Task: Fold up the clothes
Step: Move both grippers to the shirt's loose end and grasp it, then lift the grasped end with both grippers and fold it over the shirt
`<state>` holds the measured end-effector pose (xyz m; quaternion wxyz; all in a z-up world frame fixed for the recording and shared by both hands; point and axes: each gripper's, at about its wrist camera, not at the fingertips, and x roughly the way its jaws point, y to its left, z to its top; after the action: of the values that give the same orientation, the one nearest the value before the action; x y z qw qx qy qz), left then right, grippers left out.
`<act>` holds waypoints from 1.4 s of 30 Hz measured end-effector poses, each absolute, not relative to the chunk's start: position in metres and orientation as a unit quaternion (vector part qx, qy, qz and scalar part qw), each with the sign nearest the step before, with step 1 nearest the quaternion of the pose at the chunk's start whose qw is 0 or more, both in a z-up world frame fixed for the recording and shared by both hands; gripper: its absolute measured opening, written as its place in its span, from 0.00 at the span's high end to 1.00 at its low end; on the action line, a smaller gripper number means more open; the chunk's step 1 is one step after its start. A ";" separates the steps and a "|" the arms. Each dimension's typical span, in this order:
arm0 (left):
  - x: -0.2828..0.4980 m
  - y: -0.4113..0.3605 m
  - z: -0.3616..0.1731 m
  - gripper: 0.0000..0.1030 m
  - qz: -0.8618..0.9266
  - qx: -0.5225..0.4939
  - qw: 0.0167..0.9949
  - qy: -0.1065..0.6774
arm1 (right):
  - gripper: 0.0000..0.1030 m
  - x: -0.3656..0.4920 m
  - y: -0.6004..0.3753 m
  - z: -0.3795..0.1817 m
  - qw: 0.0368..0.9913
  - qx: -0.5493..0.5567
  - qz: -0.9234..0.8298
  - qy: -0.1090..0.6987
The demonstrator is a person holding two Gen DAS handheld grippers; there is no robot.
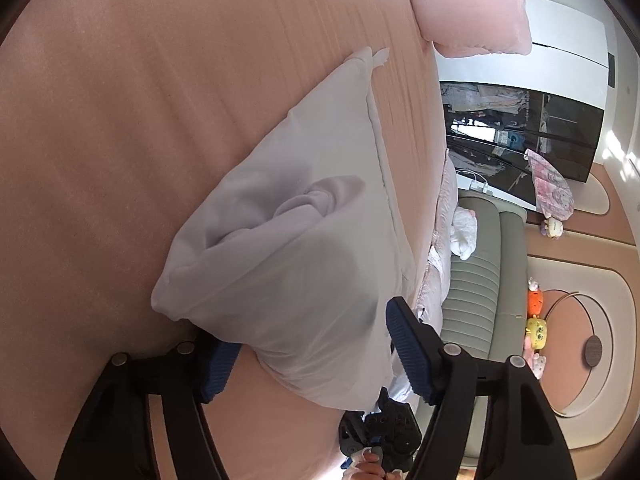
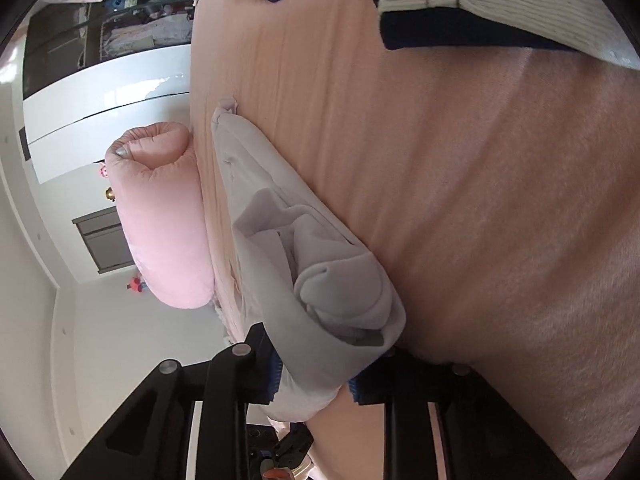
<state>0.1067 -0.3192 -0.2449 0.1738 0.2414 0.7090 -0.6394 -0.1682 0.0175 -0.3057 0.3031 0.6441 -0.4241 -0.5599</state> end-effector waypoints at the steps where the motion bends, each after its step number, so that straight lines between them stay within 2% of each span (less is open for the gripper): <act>1: 0.107 -0.318 -0.245 0.52 -0.642 0.245 0.177 0.704 | 0.82 -0.168 0.016 -0.304 0.309 0.640 -0.568 -0.415; 3: 0.107 -0.317 -0.244 0.60 -0.653 0.257 0.183 0.688 | 0.81 -0.166 0.013 -0.298 0.310 0.634 -0.587 -0.396; 6: 0.102 -0.313 -0.238 0.64 -0.677 0.280 0.193 0.652 | 0.79 -0.166 0.006 -0.289 0.317 0.625 -0.613 -0.365; 9: 0.085 -0.302 -0.221 0.64 -0.715 0.327 0.231 0.573 | 0.77 -0.165 -0.002 -0.279 0.329 0.615 -0.639 -0.323; 11: 0.068 -0.287 -0.208 0.63 -0.745 0.367 0.274 0.485 | 0.76 -0.165 -0.009 -0.272 0.336 0.610 -0.657 -0.289; 15: 0.039 -0.256 -0.190 0.54 -0.778 0.421 0.347 0.312 | 0.74 -0.163 -0.022 -0.258 0.350 0.593 -0.690 -0.222; 18: 0.034 -0.244 -0.189 0.53 -0.786 0.428 0.363 0.261 | 0.74 -0.158 -0.030 -0.250 0.354 0.575 -0.715 -0.178; 27: 0.041 -0.251 -0.189 0.54 -0.782 0.423 0.344 0.301 | 0.73 -0.142 -0.045 -0.226 0.367 0.528 -0.765 -0.038; 29: 0.043 -0.249 -0.186 0.57 -0.784 0.423 0.344 0.296 | 0.73 -0.137 -0.046 -0.221 0.368 0.515 -0.774 -0.024; 32: 0.045 -0.246 -0.176 0.70 -0.789 0.418 0.351 0.282 | 0.73 -0.129 -0.047 -0.212 0.371 0.494 -0.786 0.004; 36: 0.041 -0.232 -0.167 0.72 -0.801 0.423 0.359 0.226 | 0.74 -0.120 -0.046 -0.195 0.375 0.468 -0.799 0.039; 42: 0.049 -0.236 -0.168 0.74 -0.799 0.424 0.359 0.229 | 0.73 -0.112 -0.048 -0.182 0.367 0.452 -0.809 0.082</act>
<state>0.0494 -0.2363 -0.1681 0.3594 0.4244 0.2289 -0.7989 -0.1122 -0.0484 -0.1816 0.3673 0.4523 0.0820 -0.8086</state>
